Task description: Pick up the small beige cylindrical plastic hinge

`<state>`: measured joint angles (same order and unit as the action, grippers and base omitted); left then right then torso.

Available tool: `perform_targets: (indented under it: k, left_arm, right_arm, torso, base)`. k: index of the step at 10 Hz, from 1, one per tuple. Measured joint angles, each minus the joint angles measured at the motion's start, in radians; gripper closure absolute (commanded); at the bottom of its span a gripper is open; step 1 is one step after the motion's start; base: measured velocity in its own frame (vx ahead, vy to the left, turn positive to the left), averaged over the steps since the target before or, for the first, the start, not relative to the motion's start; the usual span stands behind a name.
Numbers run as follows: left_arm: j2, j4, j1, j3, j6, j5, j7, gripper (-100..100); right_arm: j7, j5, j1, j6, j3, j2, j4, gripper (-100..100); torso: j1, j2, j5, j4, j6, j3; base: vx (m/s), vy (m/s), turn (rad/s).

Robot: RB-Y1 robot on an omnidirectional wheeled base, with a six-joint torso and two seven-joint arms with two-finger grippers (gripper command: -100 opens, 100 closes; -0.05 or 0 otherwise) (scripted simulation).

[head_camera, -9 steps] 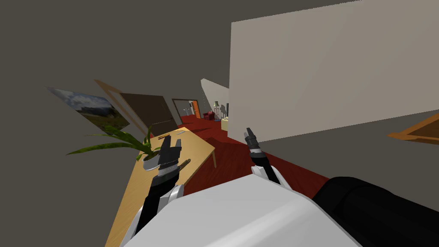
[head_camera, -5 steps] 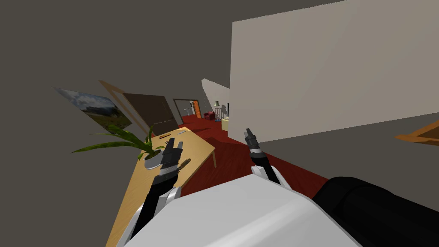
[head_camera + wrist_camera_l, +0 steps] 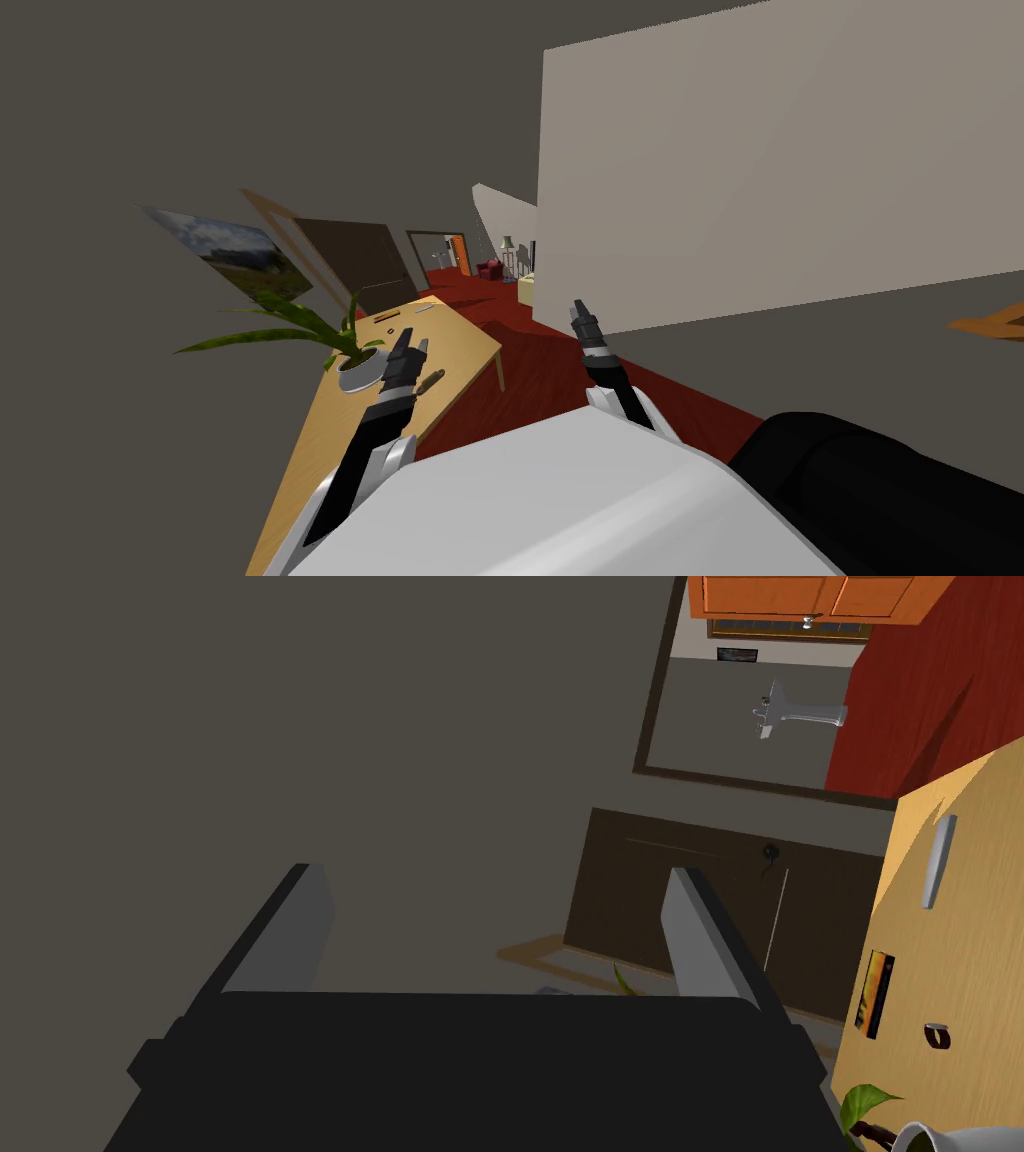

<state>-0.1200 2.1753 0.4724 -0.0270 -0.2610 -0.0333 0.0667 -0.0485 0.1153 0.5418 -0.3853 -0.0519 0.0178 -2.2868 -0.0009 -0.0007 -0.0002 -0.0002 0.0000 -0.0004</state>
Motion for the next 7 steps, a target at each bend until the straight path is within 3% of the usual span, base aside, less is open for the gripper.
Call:
perform_targets:
  k: [1,2,4,7]
  left_arm:
    - [-0.023,-0.042,-0.009,-0.024,0.015,-0.022,0.021,-100]
    - [-0.025,-0.05,-0.019,-0.03,0.039,-0.028,0.03,-100]
    - [-0.034,-0.119,-0.055,-0.051,0.095,-0.051,0.05,-100]
    - [-0.065,-0.164,-0.061,-0.085,0.164,-0.086,0.088,-100]
  right_arm:
    - [0.0,0.0,0.0,0.0,0.0,0.0,0.0,0]
    - [0.0,0.0,0.0,0.0,0.0,0.0,0.0,0]
    - [0.0,0.0,0.0,0.0,0.0,0.0,0.0,0]
    - [0.0,0.0,0.0,0.0,0.0,0.0,0.0,0]
  torso:
    - [0.0,0.0,0.0,0.0,0.0,0.0]
    - [0.0,0.0,0.0,0.0,0.0,0.0]
    - [0.0,0.0,0.0,0.0,0.0,0.0]
    - [0.0,0.0,0.0,0.0,0.0,0.0]
  base:
    - [0.006,-0.019,0.011]
    - [0.006,-0.015,0.011]
    - [0.01,-0.023,0.011]
    - [0.008,-0.016,0.006]
